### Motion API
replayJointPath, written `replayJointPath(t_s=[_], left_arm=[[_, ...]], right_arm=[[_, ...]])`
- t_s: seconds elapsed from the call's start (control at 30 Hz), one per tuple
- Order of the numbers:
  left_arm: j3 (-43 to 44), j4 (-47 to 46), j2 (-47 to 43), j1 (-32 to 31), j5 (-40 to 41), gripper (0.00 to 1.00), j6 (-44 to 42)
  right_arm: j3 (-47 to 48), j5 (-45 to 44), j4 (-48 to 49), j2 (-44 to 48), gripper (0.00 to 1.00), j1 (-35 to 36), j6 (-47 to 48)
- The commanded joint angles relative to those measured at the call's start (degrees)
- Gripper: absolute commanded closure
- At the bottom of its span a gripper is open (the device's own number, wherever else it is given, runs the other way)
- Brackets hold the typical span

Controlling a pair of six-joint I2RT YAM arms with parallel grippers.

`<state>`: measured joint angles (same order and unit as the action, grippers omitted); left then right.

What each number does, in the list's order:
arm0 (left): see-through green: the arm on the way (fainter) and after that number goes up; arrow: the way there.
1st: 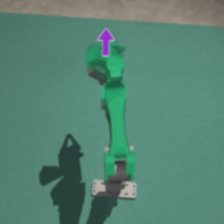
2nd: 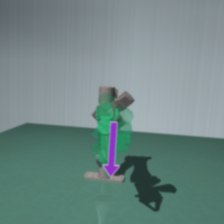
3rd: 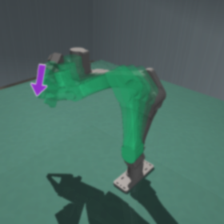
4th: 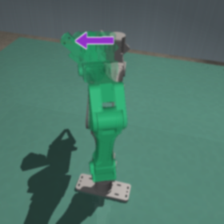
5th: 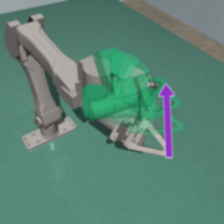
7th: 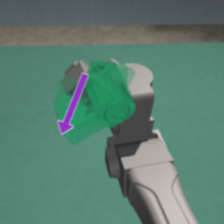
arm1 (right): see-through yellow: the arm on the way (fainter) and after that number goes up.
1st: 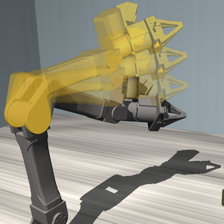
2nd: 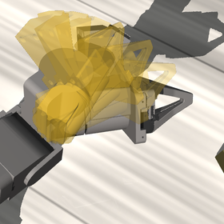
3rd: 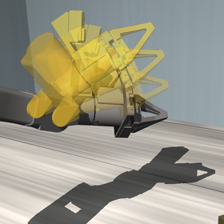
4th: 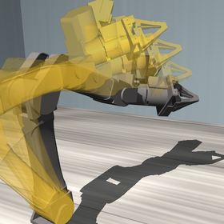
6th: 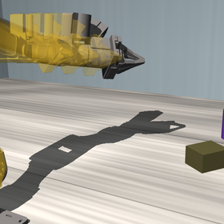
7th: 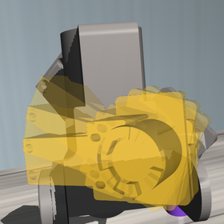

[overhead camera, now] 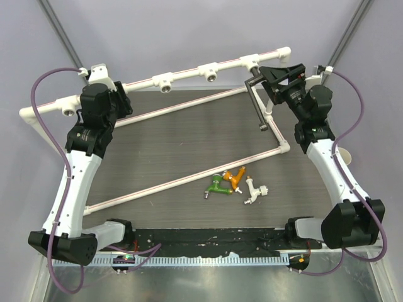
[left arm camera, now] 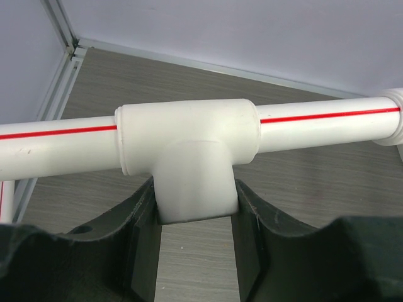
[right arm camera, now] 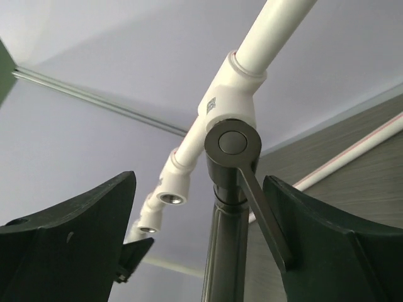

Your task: Install the water faucets

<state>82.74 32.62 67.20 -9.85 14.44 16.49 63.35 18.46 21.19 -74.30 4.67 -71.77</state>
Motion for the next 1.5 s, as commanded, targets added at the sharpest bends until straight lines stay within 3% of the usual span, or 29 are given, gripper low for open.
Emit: replayJointPath(t_s=[0.0, 0.23, 0.43, 0.6, 0.67, 0.83, 1.0, 1.13, 1.33, 1.43, 1.47], left_arm=[[1.1, -3.0, -2.2, 2.2, 6.9, 1.00, -0.2], [1.1, -3.0, -2.2, 2.3, 6.8, 1.00, -0.1], [1.1, -3.0, -2.1, 2.3, 6.8, 1.00, -0.1], [1.1, -3.0, -1.9, 2.3, 6.7, 1.00, 0.0], [1.0, -3.1, -2.0, 2.3, 6.9, 1.00, 0.0], [0.8, -3.4, -2.2, 2.3, 7.1, 1.00, 0.0], [0.7, -3.5, -2.4, 2.3, 7.7, 1.00, -0.1], [0.3, -3.7, -2.9, 2.3, 8.2, 1.00, -0.3], [0.2, -3.8, -2.8, 2.2, 8.6, 1.00, -0.7], [0.2, -3.7, -2.3, 2.4, 8.4, 1.00, -0.8], [0.2, -3.7, -2.2, 2.5, 8.2, 1.00, -0.6]], right_arm=[[5.2, -7.1, -16.8, 4.5, 0.11, -0.4, 20.9], [7.7, -13.2, -30.0, 6.3, 0.06, 0.3, 39.6], [12.6, -26.6, -39.6, 11.0, 0.06, 6.9, 55.2], [20.5, -38.9, -48.7, 11.5, 0.06, 17.4, 68.2], [22.1, -43.9, -50.3, 11.5, 0.07, 20.0, 70.4], [29.5, -45.8, -57.7, 9.0, 0.14, 28.8, 75.0], [42.5, -54.6, -71.8, -3.1, 0.16, 36.2, 75.5], [46.9, -61.8, -74.9, -10.0, 0.18, 37.8, 75.7], [50.8, -65.5, -77.3, -17.4, 0.33, 37.7, 75.8], [51.9, -67.8, -77.8, -20.3, 0.43, 37.2, 75.9], [52.2, -67.9, -78.5, -21.0, 0.52, 36.9, 75.6]])
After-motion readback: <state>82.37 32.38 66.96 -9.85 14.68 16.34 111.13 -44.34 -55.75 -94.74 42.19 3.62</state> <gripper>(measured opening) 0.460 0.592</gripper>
